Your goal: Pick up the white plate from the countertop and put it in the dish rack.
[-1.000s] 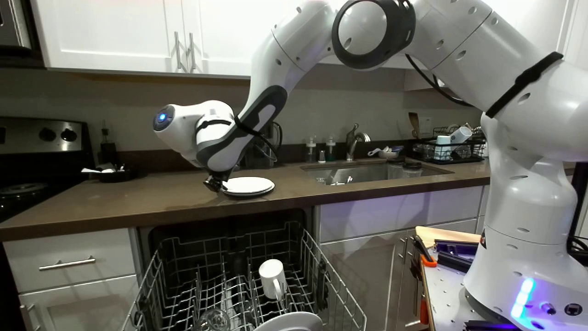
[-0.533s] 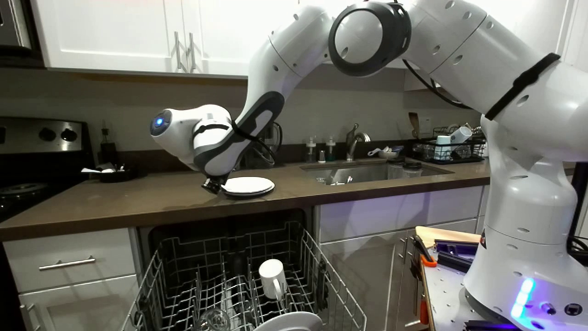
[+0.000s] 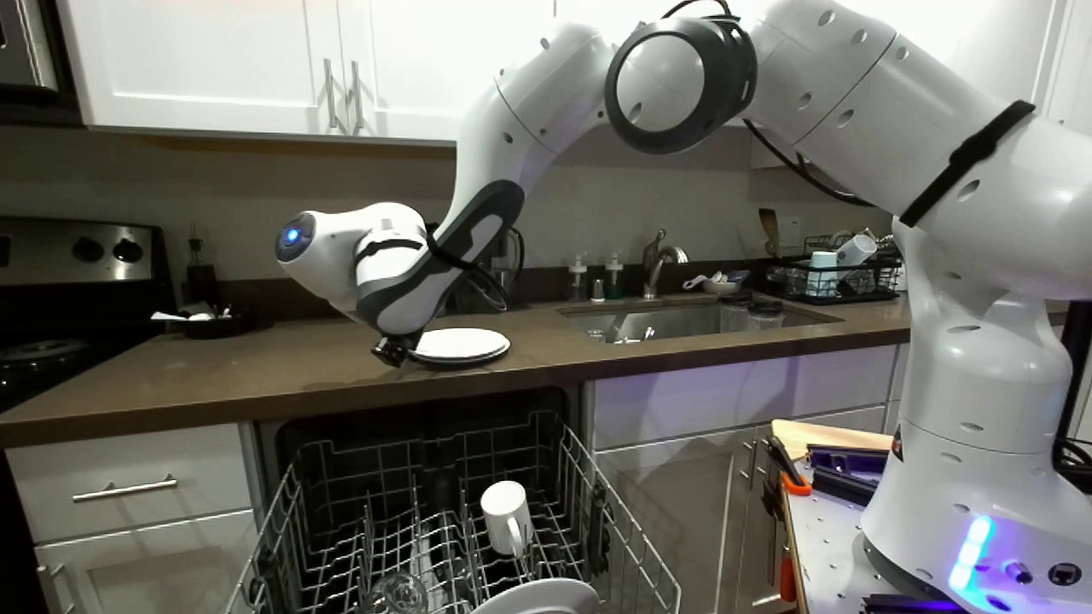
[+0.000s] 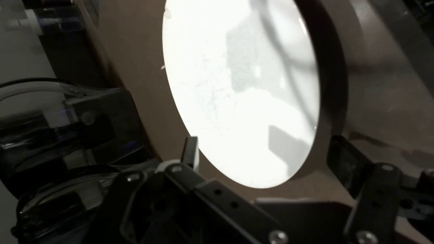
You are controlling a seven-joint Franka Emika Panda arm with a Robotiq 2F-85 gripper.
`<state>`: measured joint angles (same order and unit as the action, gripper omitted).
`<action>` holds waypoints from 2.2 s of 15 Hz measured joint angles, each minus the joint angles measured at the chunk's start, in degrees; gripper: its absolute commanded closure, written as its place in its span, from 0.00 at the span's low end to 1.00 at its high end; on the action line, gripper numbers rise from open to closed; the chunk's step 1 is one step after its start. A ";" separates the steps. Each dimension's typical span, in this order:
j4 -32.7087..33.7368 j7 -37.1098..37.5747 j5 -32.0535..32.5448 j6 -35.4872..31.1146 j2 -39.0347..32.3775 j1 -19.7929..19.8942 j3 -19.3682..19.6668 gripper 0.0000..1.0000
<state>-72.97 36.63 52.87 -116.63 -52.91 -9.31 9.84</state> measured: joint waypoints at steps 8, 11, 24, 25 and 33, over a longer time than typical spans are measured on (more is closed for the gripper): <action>0.20 0.00 -0.01 1.11 -1.15 -0.03 -0.02 0.45; 0.20 -0.03 -0.26 1.87 -1.23 -0.03 -0.23 0.72; 1.92 -0.13 -0.44 3.22 -1.81 -0.04 -0.83 0.93; 2.06 -0.13 -0.44 3.33 -1.81 -0.04 -0.83 0.94; 2.61 -0.17 -0.43 4.45 -1.96 -0.79 -0.83 0.94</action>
<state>-70.36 36.46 52.44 -112.19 -54.87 -10.10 9.01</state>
